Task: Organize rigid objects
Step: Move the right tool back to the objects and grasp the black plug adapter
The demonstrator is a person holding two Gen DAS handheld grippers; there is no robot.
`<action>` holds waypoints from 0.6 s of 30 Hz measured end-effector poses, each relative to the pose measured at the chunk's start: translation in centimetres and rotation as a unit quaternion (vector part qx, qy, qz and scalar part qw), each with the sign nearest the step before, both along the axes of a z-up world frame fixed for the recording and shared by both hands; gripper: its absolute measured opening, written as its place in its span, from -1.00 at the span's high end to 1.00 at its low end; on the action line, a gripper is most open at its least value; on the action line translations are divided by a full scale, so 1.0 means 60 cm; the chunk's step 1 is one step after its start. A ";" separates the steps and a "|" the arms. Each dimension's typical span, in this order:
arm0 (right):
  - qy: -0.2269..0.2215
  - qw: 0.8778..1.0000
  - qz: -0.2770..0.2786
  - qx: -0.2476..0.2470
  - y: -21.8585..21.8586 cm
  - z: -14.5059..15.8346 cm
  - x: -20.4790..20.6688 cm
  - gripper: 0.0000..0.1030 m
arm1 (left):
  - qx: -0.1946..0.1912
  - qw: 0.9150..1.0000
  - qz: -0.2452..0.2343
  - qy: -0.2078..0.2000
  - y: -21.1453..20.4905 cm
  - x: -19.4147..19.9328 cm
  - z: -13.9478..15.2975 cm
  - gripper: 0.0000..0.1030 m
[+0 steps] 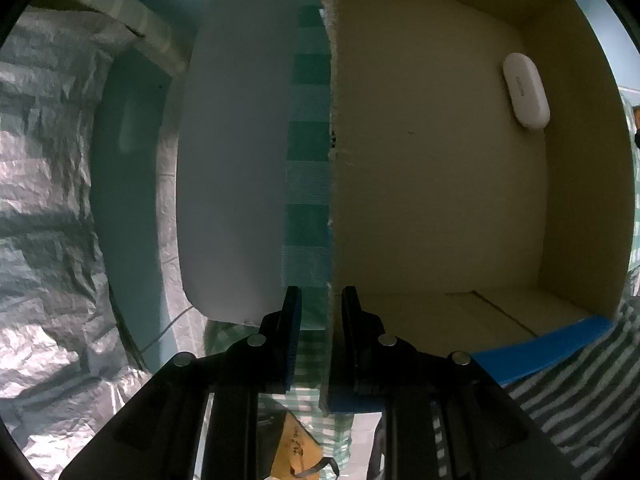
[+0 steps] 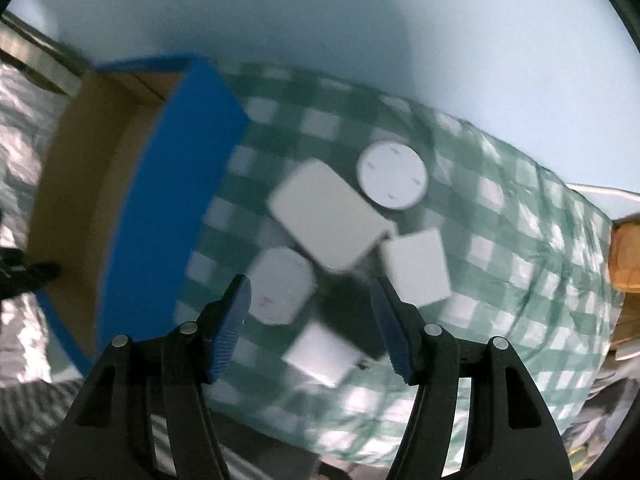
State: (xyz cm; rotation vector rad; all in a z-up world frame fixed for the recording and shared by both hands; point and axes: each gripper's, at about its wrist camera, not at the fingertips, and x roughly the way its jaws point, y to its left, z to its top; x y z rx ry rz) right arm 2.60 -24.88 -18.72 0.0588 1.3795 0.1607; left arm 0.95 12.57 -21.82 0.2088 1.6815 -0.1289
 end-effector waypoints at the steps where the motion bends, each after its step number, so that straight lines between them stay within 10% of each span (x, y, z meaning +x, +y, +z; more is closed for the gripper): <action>1: 0.002 1.000 0.006 -0.004 -0.006 -0.008 -0.002 -0.23 | 0.000 1.000 0.000 0.000 -0.001 -0.001 0.000 0.60; 18: 0.014 0.994 0.091 -0.052 -0.003 -0.092 -0.021 -0.27 | 0.007 1.000 0.006 0.003 -0.004 0.002 0.000 0.60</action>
